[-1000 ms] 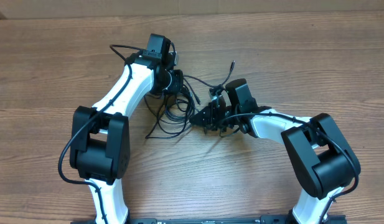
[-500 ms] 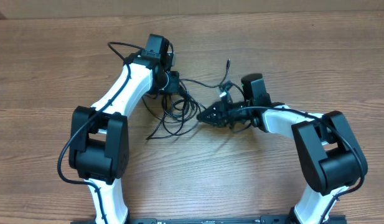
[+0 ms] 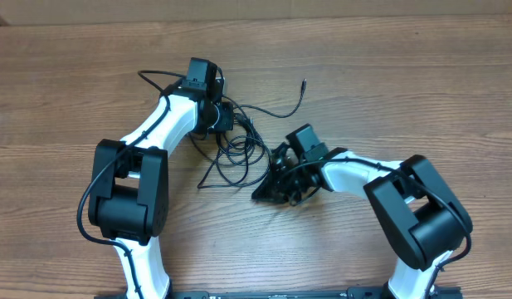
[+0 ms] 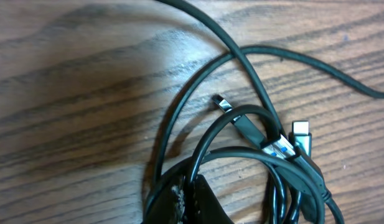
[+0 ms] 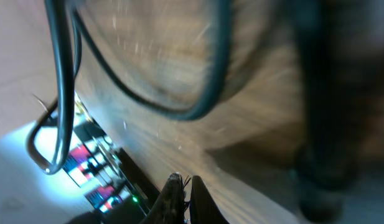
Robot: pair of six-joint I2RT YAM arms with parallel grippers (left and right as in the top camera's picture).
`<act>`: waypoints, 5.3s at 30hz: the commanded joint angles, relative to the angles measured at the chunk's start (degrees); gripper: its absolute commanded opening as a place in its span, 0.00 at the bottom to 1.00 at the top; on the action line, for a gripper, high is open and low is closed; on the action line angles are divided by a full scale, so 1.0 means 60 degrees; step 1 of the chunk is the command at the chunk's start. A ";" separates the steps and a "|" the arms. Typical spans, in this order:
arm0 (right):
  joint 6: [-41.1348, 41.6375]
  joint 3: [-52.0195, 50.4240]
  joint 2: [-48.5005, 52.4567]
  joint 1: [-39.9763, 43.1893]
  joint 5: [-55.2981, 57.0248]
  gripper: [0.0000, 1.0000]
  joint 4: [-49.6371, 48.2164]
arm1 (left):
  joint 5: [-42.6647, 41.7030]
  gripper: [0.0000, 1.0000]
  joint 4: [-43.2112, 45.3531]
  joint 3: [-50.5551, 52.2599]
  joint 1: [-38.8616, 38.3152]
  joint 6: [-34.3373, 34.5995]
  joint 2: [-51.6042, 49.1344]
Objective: Untangle cables
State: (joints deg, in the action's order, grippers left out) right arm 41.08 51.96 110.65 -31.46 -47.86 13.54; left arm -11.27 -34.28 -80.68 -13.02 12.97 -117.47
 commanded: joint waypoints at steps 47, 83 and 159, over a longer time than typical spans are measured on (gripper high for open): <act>0.0186 0.0022 -0.1224 0.0860 0.4288 0.20 -0.0812 | -0.7555 0.04 0.0222 0.0087 0.0040 -0.4634 -0.0066; 0.0889 0.0022 -0.1224 0.1461 0.6419 0.04 -0.0357 | -0.3155 0.04 0.0168 0.0102 0.1639 0.0109 -0.0066; 0.0674 0.0022 -0.1220 0.1300 0.4419 0.27 -0.2102 | -0.7468 0.04 0.0222 0.0295 0.0131 -0.4747 -0.0066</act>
State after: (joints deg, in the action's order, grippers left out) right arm 44.38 52.25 103.37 -21.71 -27.51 1.10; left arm -50.35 -32.82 -79.11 -12.29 -11.92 -118.26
